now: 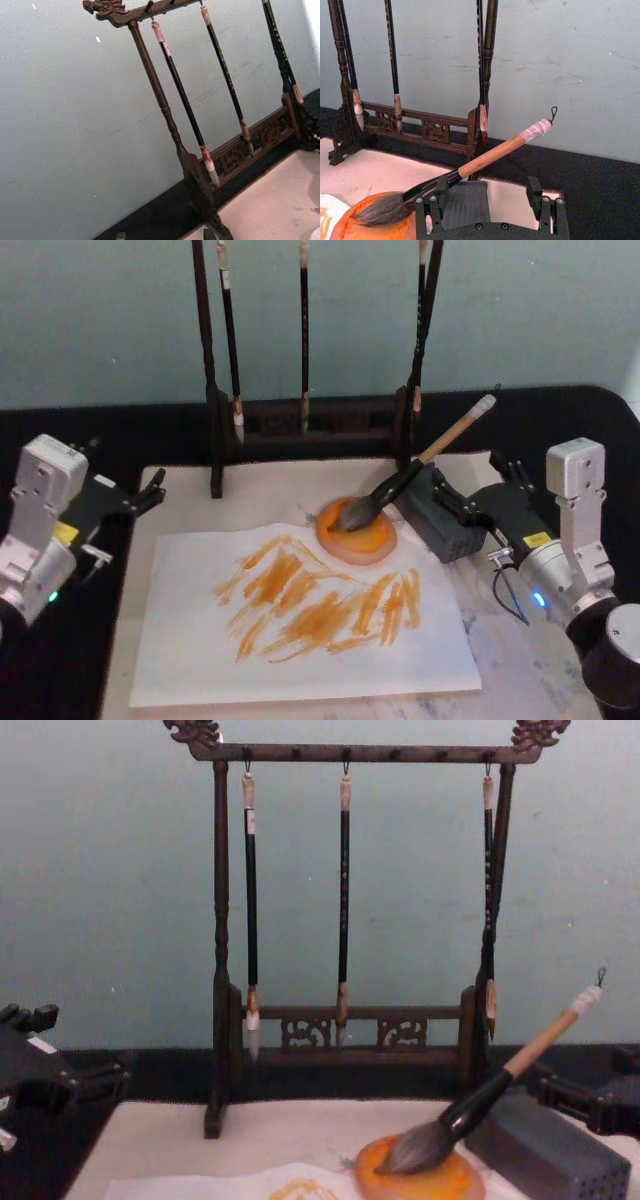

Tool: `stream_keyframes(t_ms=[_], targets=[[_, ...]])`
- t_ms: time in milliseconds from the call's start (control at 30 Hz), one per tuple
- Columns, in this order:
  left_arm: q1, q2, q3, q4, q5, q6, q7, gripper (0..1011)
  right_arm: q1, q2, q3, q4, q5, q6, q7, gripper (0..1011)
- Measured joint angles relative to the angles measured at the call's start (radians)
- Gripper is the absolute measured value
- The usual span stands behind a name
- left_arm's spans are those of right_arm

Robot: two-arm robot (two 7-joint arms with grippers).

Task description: Pick up the brush from the inkstone, write on the paper, then place the brush back to its original position.

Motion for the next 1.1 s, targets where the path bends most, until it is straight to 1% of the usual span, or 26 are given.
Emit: stream_keyframes(t_ms=[1100], targets=[[0.000, 0.000, 0.000, 0.000, 0.000, 0.000, 0.000, 1001, 0.000, 0.001, 0.000, -0.002, 0.004, 0.001, 0.002, 1000]])
